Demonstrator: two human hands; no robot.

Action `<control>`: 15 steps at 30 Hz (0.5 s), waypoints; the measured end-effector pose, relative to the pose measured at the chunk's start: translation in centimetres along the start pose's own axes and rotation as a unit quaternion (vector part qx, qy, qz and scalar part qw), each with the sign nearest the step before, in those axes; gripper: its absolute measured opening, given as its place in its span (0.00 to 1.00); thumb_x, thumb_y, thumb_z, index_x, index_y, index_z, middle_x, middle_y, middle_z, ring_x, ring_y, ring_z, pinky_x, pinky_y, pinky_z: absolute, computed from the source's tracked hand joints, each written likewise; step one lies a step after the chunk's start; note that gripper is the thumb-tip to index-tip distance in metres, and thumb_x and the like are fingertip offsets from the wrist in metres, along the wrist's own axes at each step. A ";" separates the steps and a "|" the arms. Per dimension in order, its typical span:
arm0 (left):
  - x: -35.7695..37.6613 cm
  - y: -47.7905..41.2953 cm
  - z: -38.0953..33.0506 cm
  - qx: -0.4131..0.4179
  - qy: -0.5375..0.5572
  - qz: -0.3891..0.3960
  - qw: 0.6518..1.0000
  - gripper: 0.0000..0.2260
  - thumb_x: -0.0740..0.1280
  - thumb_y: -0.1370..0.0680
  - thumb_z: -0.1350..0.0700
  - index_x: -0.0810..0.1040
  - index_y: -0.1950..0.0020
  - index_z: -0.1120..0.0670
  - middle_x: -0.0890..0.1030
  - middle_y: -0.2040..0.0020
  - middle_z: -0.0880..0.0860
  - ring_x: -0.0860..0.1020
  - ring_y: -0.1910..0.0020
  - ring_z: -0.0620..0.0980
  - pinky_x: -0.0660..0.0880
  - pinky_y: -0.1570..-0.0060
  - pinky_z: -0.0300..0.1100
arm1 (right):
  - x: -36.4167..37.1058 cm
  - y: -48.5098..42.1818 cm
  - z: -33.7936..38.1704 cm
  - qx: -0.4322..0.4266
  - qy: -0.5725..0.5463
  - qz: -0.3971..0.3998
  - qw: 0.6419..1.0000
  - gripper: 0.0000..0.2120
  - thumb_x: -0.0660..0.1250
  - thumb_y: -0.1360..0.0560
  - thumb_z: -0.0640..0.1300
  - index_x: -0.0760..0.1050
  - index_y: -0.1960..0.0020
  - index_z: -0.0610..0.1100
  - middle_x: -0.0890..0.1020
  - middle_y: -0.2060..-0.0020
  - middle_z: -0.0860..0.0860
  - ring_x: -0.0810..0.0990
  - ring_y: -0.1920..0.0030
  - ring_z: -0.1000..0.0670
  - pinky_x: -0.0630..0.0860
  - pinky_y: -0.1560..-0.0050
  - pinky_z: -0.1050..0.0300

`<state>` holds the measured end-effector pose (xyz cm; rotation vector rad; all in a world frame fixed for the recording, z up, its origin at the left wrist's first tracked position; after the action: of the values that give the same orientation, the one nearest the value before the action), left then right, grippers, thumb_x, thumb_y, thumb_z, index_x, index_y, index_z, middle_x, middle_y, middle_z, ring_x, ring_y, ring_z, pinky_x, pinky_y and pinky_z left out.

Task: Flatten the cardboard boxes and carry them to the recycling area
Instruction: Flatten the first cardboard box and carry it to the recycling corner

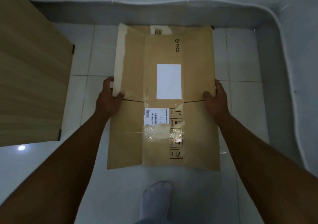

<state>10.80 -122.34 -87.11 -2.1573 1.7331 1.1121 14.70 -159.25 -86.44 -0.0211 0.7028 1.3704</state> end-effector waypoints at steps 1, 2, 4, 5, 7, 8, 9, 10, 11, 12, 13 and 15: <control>0.4 -0.5 0.5 -0.013 0.001 -0.001 1.000 0.27 0.70 0.21 0.54 0.62 0.25 0.51 0.78 0.36 0.58 0.79 0.43 0.57 0.78 0.43 0.53 | 0.2 -0.6 -0.6 0.000 0.004 -0.006 1.000 0.27 0.63 0.21 0.38 0.64 0.23 0.45 0.75 0.31 0.46 0.75 0.34 0.45 0.74 0.34 0.49; 0.7 -0.9 1.1 -0.026 0.003 -0.004 1.000 0.27 0.69 0.21 0.54 0.62 0.25 0.51 0.78 0.36 0.58 0.79 0.42 0.58 0.77 0.42 0.51 | 0.3 -1.1 -1.1 0.001 0.013 -0.009 1.000 0.28 0.64 0.22 0.38 0.64 0.23 0.45 0.75 0.30 0.46 0.75 0.33 0.45 0.73 0.31 0.46; 1.4 -1.4 2.2 -0.054 0.000 -0.003 0.999 0.28 0.70 0.21 0.54 0.62 0.25 0.53 0.76 0.34 0.59 0.77 0.39 0.58 0.74 0.41 0.48 | 0.4 -2.0 -2.0 0.006 0.046 -0.002 0.999 0.31 0.65 0.22 0.39 0.60 0.21 0.45 0.71 0.27 0.45 0.71 0.29 0.43 0.69 0.28 0.42; 1.7 -1.6 2.6 -0.063 -0.005 -0.005 0.998 0.29 0.71 0.22 0.54 0.63 0.25 0.53 0.75 0.33 0.59 0.76 0.38 0.59 0.74 0.39 0.50 | 0.4 -2.2 -2.3 0.007 0.069 0.002 0.998 0.33 0.65 0.22 0.39 0.58 0.20 0.45 0.69 0.26 0.44 0.69 0.27 0.42 0.67 0.27 0.41; 2.3 -1.8 3.1 -0.071 -0.024 -0.018 0.997 0.32 0.73 0.24 0.51 0.63 0.25 0.53 0.73 0.32 0.61 0.74 0.36 0.63 0.73 0.36 0.57 | 0.3 -2.5 -2.8 0.006 0.143 -0.009 0.990 0.34 0.66 0.21 0.43 0.55 0.19 0.46 0.67 0.25 0.43 0.65 0.26 0.40 0.66 0.28 0.39; 2.7 -1.8 3.2 -0.077 -0.035 -0.030 0.996 0.34 0.74 0.25 0.50 0.62 0.24 0.53 0.72 0.31 0.62 0.73 0.35 0.64 0.71 0.35 0.59 | 0.1 -2.4 -3.0 0.011 0.177 -0.028 0.984 0.35 0.67 0.21 0.46 0.55 0.20 0.47 0.66 0.26 0.43 0.65 0.27 0.39 0.65 0.29 0.37; 3.1 -1.6 3.2 -0.094 -0.040 -0.046 0.994 0.35 0.74 0.25 0.50 0.62 0.24 0.55 0.70 0.30 0.62 0.71 0.33 0.65 0.70 0.34 0.60 | -0.1 -2.1 -3.2 0.027 0.193 -0.047 0.980 0.36 0.68 0.22 0.51 0.55 0.20 0.48 0.66 0.26 0.43 0.64 0.27 0.39 0.65 0.29 0.36; 3.4 -1.3 3.0 -0.119 -0.040 -0.064 0.990 0.35 0.73 0.25 0.50 0.61 0.24 0.56 0.69 0.29 0.62 0.68 0.31 0.65 0.68 0.33 0.59 | -0.2 -1.7 -3.5 0.051 0.194 -0.060 0.978 0.38 0.68 0.24 0.56 0.55 0.20 0.48 0.65 0.26 0.43 0.63 0.26 0.39 0.63 0.29 0.35; 3.7 -0.9 2.7 -0.148 -0.042 -0.081 0.985 0.34 0.73 0.24 0.50 0.61 0.24 0.58 0.68 0.29 0.62 0.67 0.30 0.65 0.67 0.33 0.59 | -0.2 -1.2 -3.9 0.076 0.189 -0.066 0.977 0.41 0.68 0.25 0.61 0.55 0.20 0.48 0.65 0.26 0.43 0.63 0.26 0.38 0.63 0.29 0.34; 4.1 -0.5 2.3 -0.172 -0.046 -0.094 0.980 0.33 0.72 0.24 0.49 0.62 0.24 0.59 0.67 0.29 0.62 0.66 0.30 0.65 0.66 0.33 0.59 | -0.1 -0.7 -4.3 0.093 0.187 -0.061 0.976 0.43 0.68 0.27 0.65 0.56 0.21 0.48 0.65 0.26 0.43 0.63 0.26 0.38 0.63 0.29 0.34; 4.5 -0.2 2.0 -0.188 -0.051 -0.103 0.975 0.31 0.71 0.23 0.49 0.64 0.25 0.59 0.67 0.29 0.63 0.66 0.30 0.65 0.67 0.34 0.59 | 0.1 -0.4 -4.7 0.097 0.193 -0.050 0.975 0.44 0.69 0.28 0.67 0.56 0.22 0.47 0.65 0.26 0.43 0.63 0.26 0.38 0.63 0.29 0.35; 5.1 -0.2 1.7 -0.191 -0.061 -0.117 0.973 0.28 0.69 0.22 0.49 0.65 0.26 0.59 0.67 0.30 0.63 0.66 0.31 0.66 0.67 0.35 0.60 | 0.3 -0.1 -5.2 0.080 0.209 -0.037 0.974 0.44 0.70 0.29 0.67 0.58 0.23 0.47 0.64 0.28 0.42 0.63 0.28 0.37 0.64 0.31 0.36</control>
<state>10.52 -125.31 -91.58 -2.3660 1.2518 1.5735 12.50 -161.13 -90.77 -0.2111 1.1530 1.2458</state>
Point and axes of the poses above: each hand's wrist, its own y-axis away from the middle knuckle, its own x-axis out of the palm, z = x × y, the point moved 3 cm from there along -y, towards the middle knuckle
